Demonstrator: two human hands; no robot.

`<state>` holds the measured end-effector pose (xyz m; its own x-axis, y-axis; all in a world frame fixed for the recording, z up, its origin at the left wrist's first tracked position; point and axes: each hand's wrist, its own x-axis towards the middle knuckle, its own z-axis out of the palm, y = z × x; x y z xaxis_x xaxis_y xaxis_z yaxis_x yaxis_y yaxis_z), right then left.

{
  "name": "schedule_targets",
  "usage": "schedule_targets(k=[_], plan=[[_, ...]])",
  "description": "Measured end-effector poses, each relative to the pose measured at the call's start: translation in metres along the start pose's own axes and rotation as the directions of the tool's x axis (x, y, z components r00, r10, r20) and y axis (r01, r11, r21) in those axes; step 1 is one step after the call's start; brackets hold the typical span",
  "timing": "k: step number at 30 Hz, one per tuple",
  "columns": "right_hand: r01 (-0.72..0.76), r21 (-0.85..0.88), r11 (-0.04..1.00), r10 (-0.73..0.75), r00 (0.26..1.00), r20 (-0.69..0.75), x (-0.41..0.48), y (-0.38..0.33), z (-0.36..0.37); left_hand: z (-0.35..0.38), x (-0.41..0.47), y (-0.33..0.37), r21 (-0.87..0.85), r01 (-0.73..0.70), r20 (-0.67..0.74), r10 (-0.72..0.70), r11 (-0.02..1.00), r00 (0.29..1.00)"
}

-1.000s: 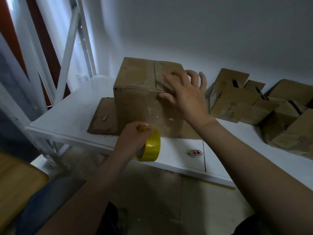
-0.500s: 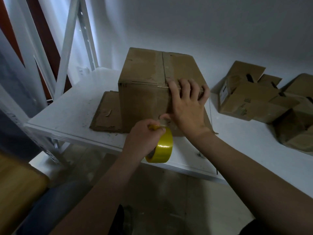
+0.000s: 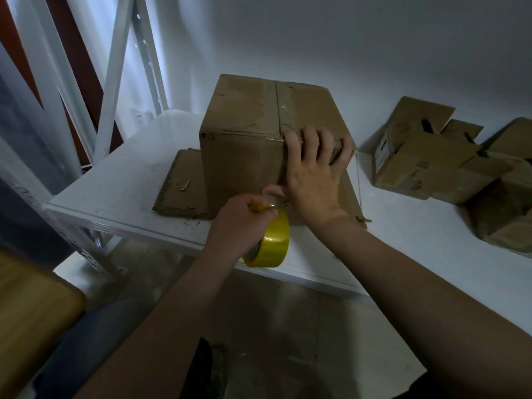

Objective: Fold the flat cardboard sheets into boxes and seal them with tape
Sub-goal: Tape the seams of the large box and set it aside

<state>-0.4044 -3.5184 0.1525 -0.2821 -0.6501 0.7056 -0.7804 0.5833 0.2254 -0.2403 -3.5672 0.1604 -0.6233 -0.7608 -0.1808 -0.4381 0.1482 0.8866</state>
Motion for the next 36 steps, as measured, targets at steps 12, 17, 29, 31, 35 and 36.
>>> schedule_targets(k=[12, 17, 29, 31, 35, 36], plan=[[0.091, 0.104, 0.99, -0.103, 0.988, 0.115, 0.002, 0.018, -0.021, -0.004, -0.001, 0.006, -0.056, 0.018, 0.031, -0.016, 0.998, 0.999], [0.103, 0.441, 0.892, -0.133, 0.99, 0.039, 0.002, 0.028, -0.05, -0.009, -0.013, 0.022, -0.313, 0.171, 0.132, -0.135, 0.934, 0.982], [-0.374, 0.645, 0.666, 0.007, 0.868, 0.497, -0.056, 0.038, -0.14, -0.012, -0.08, 0.063, -0.41, 0.15, 0.201, -0.072, 0.9, 0.977], [-0.394, 0.693, 0.605, 0.034, 0.882, 0.471, -0.057, 0.042, -0.15, -0.015, -0.089, 0.075, -0.384, 0.109, 0.146, -0.056, 0.917, 0.988], [-0.248, 0.751, 0.613, 0.021, 0.954, 0.298, -0.052, 0.047, -0.167, -0.017, -0.102, 0.088, -0.267, -0.103, -0.019, 0.102, 0.958, 0.995], [-0.197, 0.74, 0.643, 0.0, 0.966, 0.257, -0.051, 0.049, -0.172, -0.018, -0.105, 0.092, -0.254, -0.137, -0.037, 0.132, 0.958, 0.991]])
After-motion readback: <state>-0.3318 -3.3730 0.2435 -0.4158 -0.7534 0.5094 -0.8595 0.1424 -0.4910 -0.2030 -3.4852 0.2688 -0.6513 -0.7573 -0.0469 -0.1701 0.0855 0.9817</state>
